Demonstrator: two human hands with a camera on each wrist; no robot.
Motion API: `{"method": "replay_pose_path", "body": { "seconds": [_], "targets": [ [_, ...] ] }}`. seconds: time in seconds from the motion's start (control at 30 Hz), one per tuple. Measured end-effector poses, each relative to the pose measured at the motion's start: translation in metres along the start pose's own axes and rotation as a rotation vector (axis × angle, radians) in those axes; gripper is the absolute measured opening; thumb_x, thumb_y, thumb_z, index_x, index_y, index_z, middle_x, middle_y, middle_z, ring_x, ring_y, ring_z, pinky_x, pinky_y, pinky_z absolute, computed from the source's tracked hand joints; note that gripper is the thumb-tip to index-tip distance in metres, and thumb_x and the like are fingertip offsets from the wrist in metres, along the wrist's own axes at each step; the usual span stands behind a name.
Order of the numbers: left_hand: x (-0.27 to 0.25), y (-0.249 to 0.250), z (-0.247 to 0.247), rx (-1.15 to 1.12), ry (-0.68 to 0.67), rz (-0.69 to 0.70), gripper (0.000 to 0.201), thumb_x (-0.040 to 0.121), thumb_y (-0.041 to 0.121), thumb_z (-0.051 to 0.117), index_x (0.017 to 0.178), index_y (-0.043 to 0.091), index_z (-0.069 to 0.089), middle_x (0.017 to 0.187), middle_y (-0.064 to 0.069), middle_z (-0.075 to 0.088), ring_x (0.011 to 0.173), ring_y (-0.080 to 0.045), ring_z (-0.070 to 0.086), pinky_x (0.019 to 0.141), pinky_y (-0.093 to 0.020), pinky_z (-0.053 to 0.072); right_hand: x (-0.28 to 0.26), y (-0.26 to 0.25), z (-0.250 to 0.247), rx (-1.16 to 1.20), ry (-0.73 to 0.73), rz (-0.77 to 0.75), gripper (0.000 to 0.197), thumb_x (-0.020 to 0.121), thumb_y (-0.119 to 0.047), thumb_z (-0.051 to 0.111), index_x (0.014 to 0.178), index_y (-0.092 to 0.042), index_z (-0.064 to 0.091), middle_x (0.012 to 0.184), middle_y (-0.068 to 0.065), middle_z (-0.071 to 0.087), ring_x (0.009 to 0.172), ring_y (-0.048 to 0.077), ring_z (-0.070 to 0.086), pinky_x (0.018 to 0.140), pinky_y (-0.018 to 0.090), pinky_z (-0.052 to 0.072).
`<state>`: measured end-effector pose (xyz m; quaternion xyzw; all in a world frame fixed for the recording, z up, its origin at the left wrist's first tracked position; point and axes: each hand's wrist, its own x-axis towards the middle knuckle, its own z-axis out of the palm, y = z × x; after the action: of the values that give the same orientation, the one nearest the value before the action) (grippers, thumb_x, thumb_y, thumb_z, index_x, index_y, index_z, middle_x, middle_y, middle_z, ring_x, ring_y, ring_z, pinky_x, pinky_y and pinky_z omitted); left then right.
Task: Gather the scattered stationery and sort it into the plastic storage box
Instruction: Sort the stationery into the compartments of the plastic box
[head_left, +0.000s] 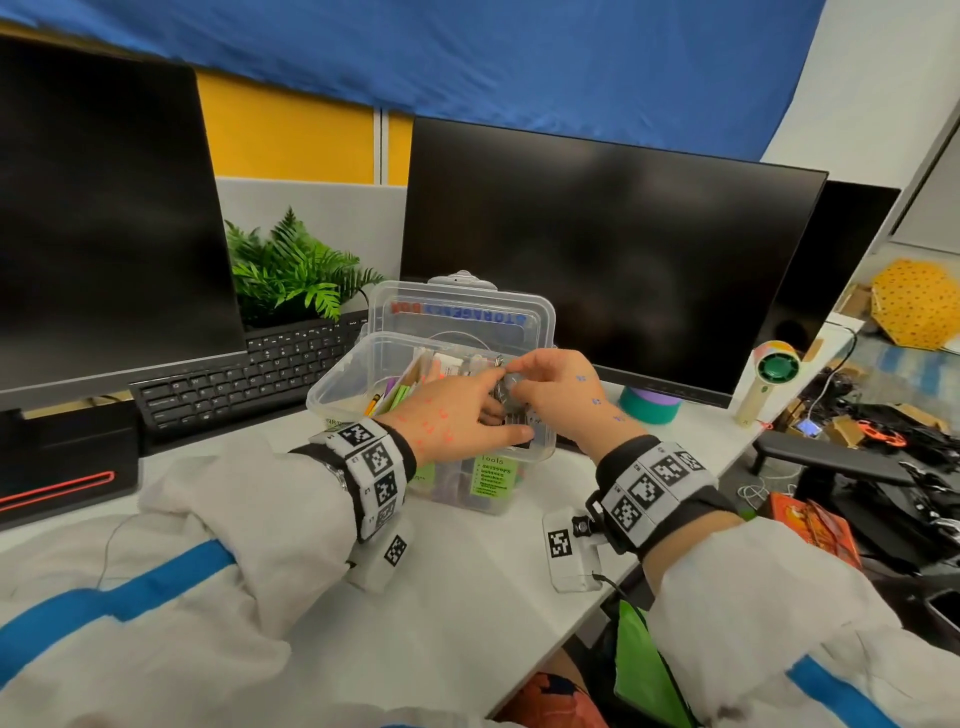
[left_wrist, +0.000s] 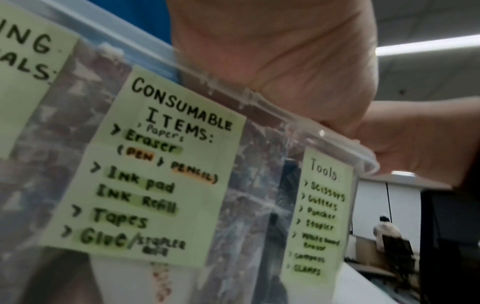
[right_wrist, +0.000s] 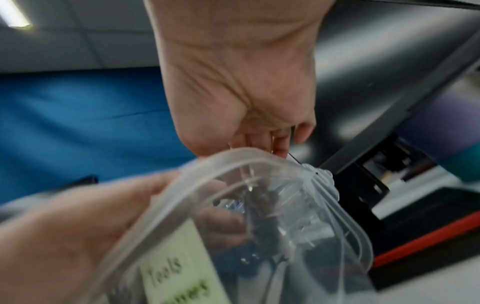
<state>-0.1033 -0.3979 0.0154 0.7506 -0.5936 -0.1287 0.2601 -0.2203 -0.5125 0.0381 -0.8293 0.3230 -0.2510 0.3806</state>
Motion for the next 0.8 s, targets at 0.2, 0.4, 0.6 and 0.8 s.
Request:
{"method": "replay_pose_path", "body": {
  "seconds": [0.2, 0.4, 0.6, 0.8],
  "targets": [
    [-0.007, 0.003, 0.000, 0.229, -0.049, 0.047, 0.095, 0.054, 0.093, 0.061, 0.131, 0.037, 0.053, 0.119, 0.019, 0.069, 0.113, -0.006, 0.061, 0.117, -0.050, 0.029, -0.004, 0.000, -0.001, -0.748, -0.105, 0.005, 0.018, 0.090, -0.046, 0.064, 0.101, -0.035, 0.073, 0.106, 0.000, 0.060, 0.118, 0.026, 0.041, 0.104, 0.050, 0.031],
    [-0.005, 0.006, 0.000, 0.416, -0.075, 0.070, 0.061, 0.070, 0.077, 0.065, 0.115, 0.037, 0.071, 0.095, 0.018, 0.070, 0.087, -0.006, 0.061, 0.089, -0.032, 0.050, -0.001, -0.008, 0.005, -0.993, -0.384, 0.107, 0.039, 0.095, -0.047, 0.051, 0.124, -0.022, 0.059, 0.143, 0.009, 0.048, 0.147, 0.033, 0.016, 0.116, 0.064, 0.008],
    [-0.019, 0.007, -0.007, 0.397, 0.071, 0.127, 0.049, 0.068, 0.074, 0.069, 0.096, 0.033, 0.066, 0.084, 0.014, 0.064, 0.076, -0.007, 0.058, 0.065, -0.026, 0.050, -0.005, -0.022, 0.011, -0.755, -0.194, 0.039, 0.027, 0.093, -0.026, 0.056, 0.116, -0.028, 0.070, 0.124, 0.005, 0.063, 0.131, 0.032, 0.047, 0.117, 0.061, 0.019],
    [-0.069, -0.019, -0.036, 0.347, 0.220, 0.014, 0.053, 0.079, 0.051, 0.070, 0.124, 0.028, 0.055, 0.116, 0.005, 0.058, 0.103, -0.017, 0.059, 0.085, -0.039, 0.053, -0.018, -0.070, 0.046, -0.259, -0.085, -0.238, 0.024, 0.084, -0.005, 0.056, 0.089, -0.018, 0.076, 0.080, -0.001, 0.070, 0.075, 0.016, 0.064, 0.062, 0.023, 0.049]
  ]
}}
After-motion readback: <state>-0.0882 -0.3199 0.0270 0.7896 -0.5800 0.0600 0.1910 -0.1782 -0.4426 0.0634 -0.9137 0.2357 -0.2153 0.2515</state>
